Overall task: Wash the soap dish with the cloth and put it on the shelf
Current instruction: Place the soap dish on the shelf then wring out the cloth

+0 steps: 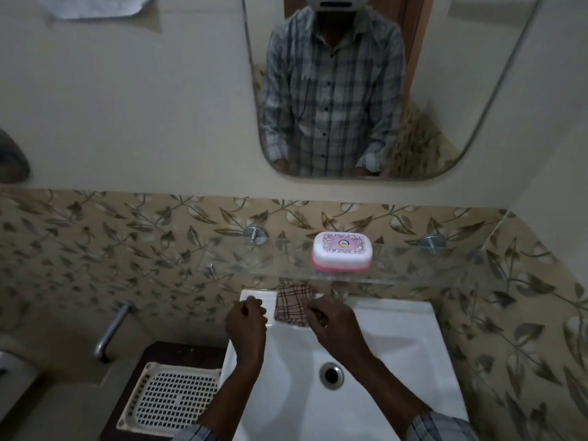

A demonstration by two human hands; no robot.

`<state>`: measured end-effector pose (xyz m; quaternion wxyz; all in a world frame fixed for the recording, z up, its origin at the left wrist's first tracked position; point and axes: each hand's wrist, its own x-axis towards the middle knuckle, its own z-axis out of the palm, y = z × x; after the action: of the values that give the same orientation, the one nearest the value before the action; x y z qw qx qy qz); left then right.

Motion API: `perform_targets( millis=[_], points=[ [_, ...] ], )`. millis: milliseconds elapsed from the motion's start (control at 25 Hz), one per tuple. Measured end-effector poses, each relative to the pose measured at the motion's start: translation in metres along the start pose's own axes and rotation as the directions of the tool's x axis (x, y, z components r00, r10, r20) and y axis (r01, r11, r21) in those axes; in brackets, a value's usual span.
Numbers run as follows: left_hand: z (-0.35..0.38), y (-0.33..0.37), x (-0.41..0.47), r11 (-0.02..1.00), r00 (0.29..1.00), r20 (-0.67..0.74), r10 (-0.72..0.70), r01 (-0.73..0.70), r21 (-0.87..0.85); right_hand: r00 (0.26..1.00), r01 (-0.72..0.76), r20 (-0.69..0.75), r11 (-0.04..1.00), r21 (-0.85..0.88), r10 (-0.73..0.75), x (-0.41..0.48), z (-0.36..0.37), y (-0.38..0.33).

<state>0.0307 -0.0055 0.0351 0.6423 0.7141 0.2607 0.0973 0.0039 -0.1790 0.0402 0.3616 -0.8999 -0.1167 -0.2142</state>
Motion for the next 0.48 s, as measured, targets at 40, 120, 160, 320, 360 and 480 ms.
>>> perform_targets(
  millis=[40,120,160,320,360,480],
  points=[
    [-0.006,-0.02,0.003,0.996,0.996,0.038,-0.085,0.084,0.016,0.991,-0.034,0.128,0.998,-0.043,0.039,-0.009,0.02,0.008],
    [-0.016,-0.052,0.006,0.976,0.969,0.128,-0.209,0.201,0.079,0.929,-0.074,0.345,0.982,-0.176,0.132,-0.016,0.057,0.027],
    [-0.019,-0.065,0.006,0.967,0.956,0.17,-0.24,0.221,0.125,0.894,-0.042,0.419,0.96,-0.278,0.161,-0.013,0.073,0.038],
    [-0.024,-0.097,0.001,0.949,0.922,0.253,-0.292,0.246,0.198,0.783,0.143,0.58,0.842,-0.52,0.225,0.018,0.109,0.062],
    [-0.025,-0.101,0.0,0.943,0.912,0.262,-0.315,0.268,0.198,0.794,0.173,0.572,0.826,-0.536,0.205,0.023,0.115,0.065],
    [-0.031,-0.109,0.0,0.927,0.874,0.314,-0.37,0.327,0.184,0.847,0.263,0.521,0.769,-0.582,0.105,0.024,0.119,0.057]
  ],
)
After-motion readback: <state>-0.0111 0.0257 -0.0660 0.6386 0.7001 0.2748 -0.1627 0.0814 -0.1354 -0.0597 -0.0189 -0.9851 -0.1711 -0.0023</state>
